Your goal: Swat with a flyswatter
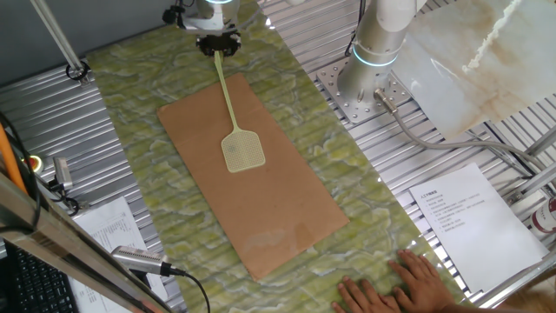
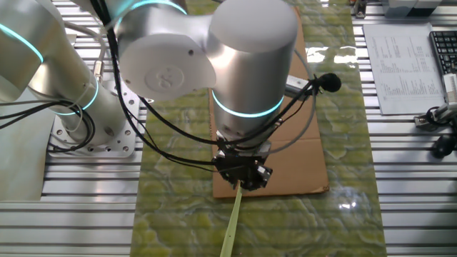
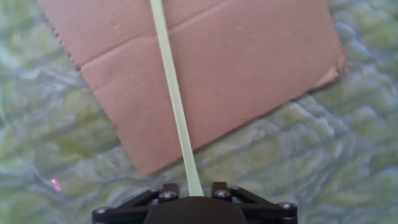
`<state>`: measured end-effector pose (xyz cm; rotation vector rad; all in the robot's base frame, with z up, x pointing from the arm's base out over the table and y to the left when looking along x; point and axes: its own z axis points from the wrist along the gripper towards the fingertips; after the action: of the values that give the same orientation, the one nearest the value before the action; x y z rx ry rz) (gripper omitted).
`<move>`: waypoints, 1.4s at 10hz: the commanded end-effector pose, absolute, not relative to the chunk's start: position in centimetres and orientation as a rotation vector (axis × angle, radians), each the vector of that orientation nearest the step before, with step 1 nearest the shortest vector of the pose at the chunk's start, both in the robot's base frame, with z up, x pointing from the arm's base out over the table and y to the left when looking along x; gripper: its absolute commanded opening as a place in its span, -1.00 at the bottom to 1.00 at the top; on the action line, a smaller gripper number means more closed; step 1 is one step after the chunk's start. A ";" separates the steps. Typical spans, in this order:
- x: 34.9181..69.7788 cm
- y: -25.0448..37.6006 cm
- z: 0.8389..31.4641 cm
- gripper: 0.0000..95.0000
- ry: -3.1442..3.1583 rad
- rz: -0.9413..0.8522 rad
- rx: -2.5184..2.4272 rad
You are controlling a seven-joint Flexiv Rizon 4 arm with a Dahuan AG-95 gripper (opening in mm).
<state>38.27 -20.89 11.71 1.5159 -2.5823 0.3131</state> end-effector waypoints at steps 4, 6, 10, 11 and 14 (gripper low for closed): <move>37.6 -20.1 13.2 -1.00 -3.063 0.162 0.902; 37.5 -20.0 13.3 -1.00 -3.161 0.067 0.717; 37.4 -19.4 13.2 -1.00 -3.201 0.014 0.510; 37.3 -19.3 13.3 -1.00 -3.195 0.010 0.460; 37.2 -19.2 13.6 -1.00 -3.117 0.014 0.253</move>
<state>37.12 -19.34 13.72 0.3549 -3.1552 0.0161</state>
